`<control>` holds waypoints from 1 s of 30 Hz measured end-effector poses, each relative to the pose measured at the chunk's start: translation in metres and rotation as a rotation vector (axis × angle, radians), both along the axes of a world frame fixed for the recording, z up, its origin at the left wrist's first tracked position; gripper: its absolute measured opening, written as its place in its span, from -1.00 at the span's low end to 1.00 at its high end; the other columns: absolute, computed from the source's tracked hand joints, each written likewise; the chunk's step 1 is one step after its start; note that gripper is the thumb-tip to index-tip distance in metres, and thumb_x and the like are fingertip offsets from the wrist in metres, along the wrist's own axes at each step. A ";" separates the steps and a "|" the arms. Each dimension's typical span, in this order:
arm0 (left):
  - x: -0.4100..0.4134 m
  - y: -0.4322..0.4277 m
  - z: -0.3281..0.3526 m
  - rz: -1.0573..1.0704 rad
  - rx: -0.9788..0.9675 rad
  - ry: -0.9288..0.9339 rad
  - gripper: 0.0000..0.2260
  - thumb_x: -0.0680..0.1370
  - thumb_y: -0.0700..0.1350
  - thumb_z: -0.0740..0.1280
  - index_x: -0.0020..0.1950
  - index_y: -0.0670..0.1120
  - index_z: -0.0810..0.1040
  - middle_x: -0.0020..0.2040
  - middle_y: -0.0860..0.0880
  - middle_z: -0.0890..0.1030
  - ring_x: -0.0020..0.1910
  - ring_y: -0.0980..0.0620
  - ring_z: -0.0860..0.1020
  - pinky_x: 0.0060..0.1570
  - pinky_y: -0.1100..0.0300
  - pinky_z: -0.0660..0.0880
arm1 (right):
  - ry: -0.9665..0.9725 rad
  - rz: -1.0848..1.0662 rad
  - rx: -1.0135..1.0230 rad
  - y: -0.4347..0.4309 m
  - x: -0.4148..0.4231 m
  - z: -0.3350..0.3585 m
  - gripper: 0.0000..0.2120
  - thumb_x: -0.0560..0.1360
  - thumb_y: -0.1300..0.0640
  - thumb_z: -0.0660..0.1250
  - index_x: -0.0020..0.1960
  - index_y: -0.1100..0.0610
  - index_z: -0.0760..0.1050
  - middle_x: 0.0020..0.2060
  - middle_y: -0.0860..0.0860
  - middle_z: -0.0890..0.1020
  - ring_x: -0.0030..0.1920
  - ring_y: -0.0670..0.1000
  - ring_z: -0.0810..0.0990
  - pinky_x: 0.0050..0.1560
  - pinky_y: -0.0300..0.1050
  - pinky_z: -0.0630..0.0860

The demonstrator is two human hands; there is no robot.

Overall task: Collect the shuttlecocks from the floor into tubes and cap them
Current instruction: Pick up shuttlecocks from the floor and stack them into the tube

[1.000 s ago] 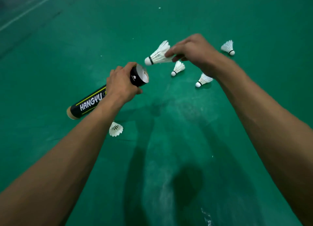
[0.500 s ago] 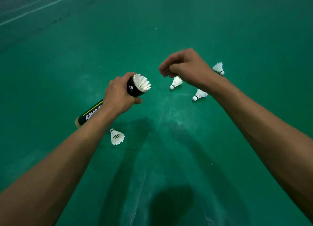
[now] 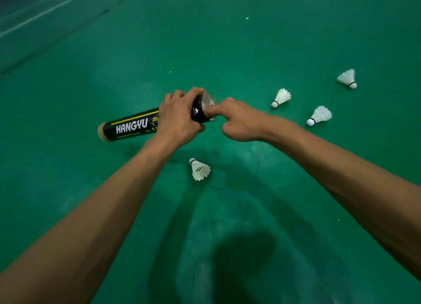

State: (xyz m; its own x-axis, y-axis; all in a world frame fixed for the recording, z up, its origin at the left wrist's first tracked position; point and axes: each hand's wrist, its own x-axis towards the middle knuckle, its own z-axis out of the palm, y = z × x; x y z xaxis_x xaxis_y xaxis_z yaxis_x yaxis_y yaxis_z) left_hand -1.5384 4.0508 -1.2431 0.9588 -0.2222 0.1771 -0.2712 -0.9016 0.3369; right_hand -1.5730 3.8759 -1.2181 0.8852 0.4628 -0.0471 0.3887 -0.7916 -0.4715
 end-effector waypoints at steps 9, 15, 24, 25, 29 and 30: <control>-0.013 0.043 -0.045 0.161 -0.053 0.101 -0.34 0.34 -0.09 0.58 0.41 0.14 0.48 0.19 -0.15 0.55 0.20 -0.23 0.45 0.15 0.03 0.34 | 0.196 0.067 0.116 0.078 0.051 -0.066 -0.82 0.42 0.27 0.23 0.02 0.17 0.43 -0.03 0.16 0.58 -0.01 0.17 0.55 -0.03 0.01 0.50; -0.015 0.081 -0.072 0.188 0.117 0.140 -0.35 0.38 -0.10 0.54 0.43 0.17 0.44 0.24 -0.14 0.52 0.21 -0.22 0.43 0.16 0.00 0.32 | 0.438 -0.065 0.550 0.112 0.045 -0.111 -0.86 0.21 0.26 0.18 -0.27 0.20 0.48 -0.29 0.07 0.47 -0.24 0.00 0.42 -0.24 -0.16 0.33; -0.024 0.098 -0.107 0.200 0.179 0.256 -0.30 0.40 -0.09 0.57 0.47 0.20 0.37 0.27 -0.12 0.51 0.25 -0.20 0.42 0.24 0.00 0.34 | 0.299 0.050 0.136 0.086 0.038 -0.171 -0.52 0.34 0.31 0.40 0.16 -0.05 0.39 0.05 0.06 0.46 -0.04 0.05 0.47 -0.05 -0.07 0.41; -0.025 0.099 -0.109 0.198 0.185 0.255 -0.30 0.40 -0.10 0.56 0.47 0.20 0.37 0.27 -0.12 0.51 0.25 -0.19 0.42 0.25 0.00 0.33 | 0.285 0.044 0.118 0.088 0.037 -0.175 -0.52 0.33 0.29 0.42 0.15 0.00 0.33 0.05 0.07 0.43 -0.02 0.10 0.46 -0.04 -0.03 0.42; -0.023 0.099 -0.110 0.224 0.167 0.230 -0.31 0.40 -0.13 0.54 0.47 0.20 0.37 0.28 -0.11 0.51 0.25 -0.19 0.41 0.25 0.01 0.32 | 0.197 -0.081 -0.072 0.085 0.043 -0.185 -0.41 0.34 0.23 0.44 0.28 0.09 0.25 0.18 0.12 0.40 0.12 0.24 0.49 0.11 0.17 0.51; -0.021 0.099 -0.108 0.230 0.158 0.226 -0.30 0.40 -0.13 0.55 0.47 0.20 0.38 0.28 -0.11 0.51 0.25 -0.19 0.41 0.25 0.01 0.32 | 0.222 -0.071 -0.145 0.082 0.045 -0.188 -0.32 0.36 0.22 0.45 0.40 0.07 0.24 0.26 0.13 0.38 0.18 0.24 0.49 0.18 0.16 0.51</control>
State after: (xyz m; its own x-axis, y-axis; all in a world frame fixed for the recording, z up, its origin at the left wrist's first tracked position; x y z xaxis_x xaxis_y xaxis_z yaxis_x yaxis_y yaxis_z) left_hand -1.5596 4.1496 -1.3512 0.9979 -0.0038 -0.0648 0.0104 -0.9763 0.2163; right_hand -1.5279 3.9582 -1.4064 0.8757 0.3740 -0.3053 0.2294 -0.8788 -0.4185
